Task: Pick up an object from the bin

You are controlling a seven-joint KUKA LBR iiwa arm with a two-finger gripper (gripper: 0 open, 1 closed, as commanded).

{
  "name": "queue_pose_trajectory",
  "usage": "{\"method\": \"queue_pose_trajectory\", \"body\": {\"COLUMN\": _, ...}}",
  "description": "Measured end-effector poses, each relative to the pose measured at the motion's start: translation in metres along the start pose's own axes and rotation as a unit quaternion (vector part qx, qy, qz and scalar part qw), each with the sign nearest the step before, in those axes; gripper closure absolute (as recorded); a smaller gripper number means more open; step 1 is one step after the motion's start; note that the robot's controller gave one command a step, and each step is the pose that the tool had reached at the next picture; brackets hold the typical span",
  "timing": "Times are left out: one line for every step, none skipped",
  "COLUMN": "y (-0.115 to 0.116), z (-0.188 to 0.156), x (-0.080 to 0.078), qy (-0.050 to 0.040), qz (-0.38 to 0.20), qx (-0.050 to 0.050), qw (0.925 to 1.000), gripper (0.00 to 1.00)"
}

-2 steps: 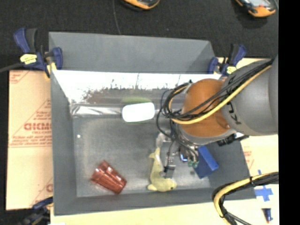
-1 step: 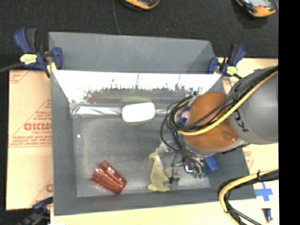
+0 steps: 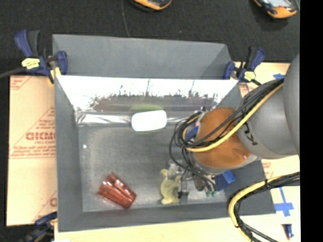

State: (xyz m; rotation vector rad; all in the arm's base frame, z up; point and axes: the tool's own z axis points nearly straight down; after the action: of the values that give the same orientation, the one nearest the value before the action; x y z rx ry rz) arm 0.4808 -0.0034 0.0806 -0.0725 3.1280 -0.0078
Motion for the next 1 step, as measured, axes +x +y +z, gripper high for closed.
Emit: {"method": "queue_pose_trajectory", "body": {"y": 0.0000, "z": -0.0004, "x": 0.0001, "qy": -0.0001, "qz": 0.000, "qx": 0.000, "qw": 1.0000, "gripper": 1.00}}
